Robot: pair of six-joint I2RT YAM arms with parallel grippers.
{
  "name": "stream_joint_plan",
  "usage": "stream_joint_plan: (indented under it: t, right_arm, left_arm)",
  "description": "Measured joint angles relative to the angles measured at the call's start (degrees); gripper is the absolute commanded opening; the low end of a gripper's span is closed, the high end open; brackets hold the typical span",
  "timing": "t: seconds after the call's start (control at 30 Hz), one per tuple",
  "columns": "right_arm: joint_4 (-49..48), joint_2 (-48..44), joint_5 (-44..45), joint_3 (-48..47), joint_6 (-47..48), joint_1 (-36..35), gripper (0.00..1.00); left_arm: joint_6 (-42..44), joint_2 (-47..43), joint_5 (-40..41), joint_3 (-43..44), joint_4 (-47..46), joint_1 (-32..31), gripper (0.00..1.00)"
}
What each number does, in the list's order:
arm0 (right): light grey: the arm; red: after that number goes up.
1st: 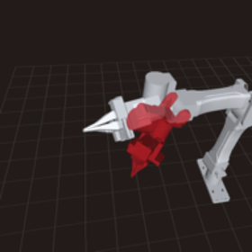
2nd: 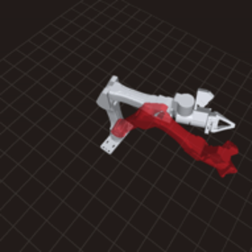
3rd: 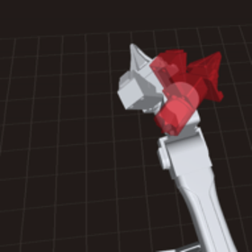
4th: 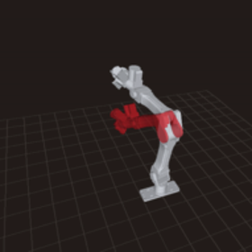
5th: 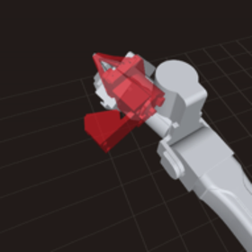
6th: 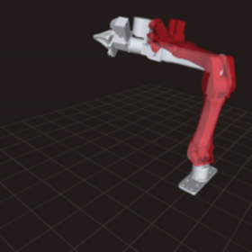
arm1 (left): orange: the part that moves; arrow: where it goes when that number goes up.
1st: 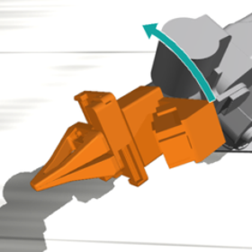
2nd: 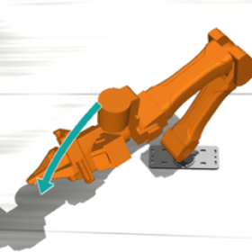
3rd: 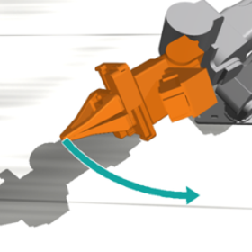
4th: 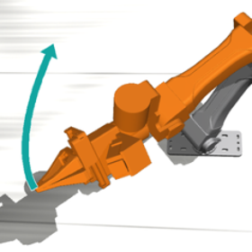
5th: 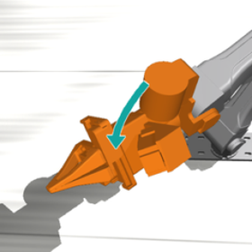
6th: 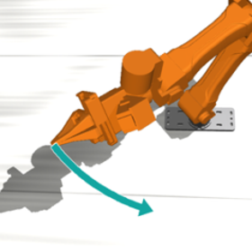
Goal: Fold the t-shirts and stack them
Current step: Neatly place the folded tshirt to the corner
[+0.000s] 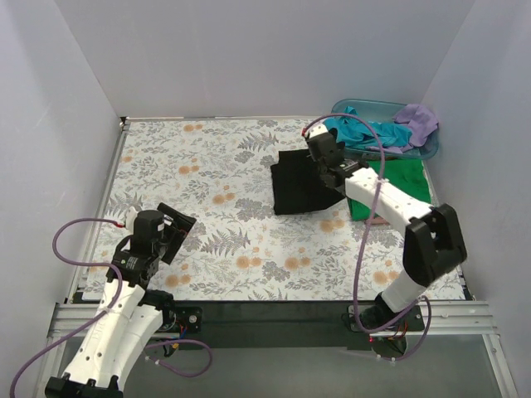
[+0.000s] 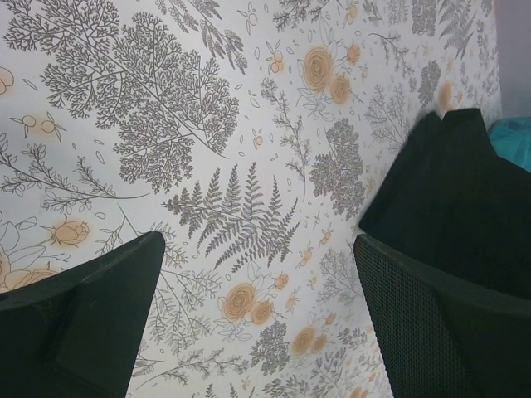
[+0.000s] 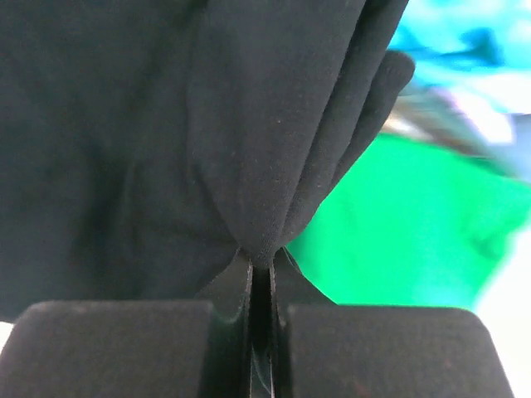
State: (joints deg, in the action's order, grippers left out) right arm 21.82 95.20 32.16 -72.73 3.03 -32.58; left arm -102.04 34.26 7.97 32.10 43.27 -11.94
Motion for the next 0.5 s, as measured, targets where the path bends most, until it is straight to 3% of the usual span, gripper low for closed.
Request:
stream_joint_plan:
  t: [0.17,0.5]
  right_arm:
    - [0.66,-9.6,1.57,1.55,10.29,2.38,0.01]
    - [4.76,-18.21,-3.39,2.78,23.45,10.12,0.01]
  left_arm:
    - [-0.33,-1.38,0.59,0.31,0.48,0.0,0.98]
    - [-0.46,-0.74,2.62,1.88,1.18,0.0,0.98]
